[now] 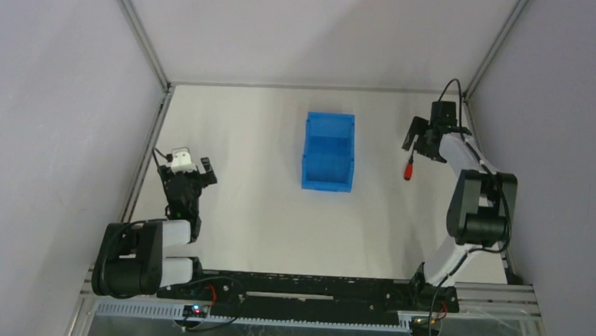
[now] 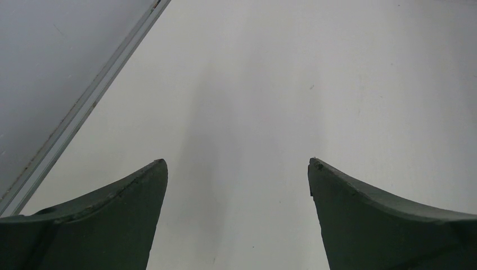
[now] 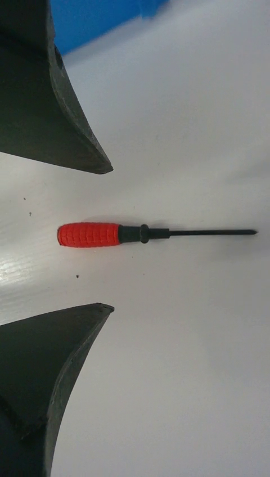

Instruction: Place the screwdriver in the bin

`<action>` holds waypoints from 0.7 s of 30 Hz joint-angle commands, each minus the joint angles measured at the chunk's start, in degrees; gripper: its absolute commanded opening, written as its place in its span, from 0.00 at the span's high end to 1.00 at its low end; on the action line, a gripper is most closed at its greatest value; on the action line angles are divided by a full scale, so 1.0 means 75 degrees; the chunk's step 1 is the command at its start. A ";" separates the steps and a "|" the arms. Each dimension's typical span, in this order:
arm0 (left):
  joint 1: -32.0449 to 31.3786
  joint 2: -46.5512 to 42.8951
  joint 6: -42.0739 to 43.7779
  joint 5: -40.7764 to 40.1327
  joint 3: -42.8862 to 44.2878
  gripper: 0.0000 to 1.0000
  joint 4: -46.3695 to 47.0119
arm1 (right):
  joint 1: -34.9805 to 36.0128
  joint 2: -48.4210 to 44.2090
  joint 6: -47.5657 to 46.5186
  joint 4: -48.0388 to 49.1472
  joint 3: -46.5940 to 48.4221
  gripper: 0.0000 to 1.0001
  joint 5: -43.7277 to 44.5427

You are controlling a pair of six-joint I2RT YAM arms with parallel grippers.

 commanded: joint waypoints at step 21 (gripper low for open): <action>-0.0025 -0.0111 0.0147 -0.0037 0.0336 0.00 0.0575 | 0.0077 0.0988 -0.0578 -0.1582 0.1032 1.00 -0.0323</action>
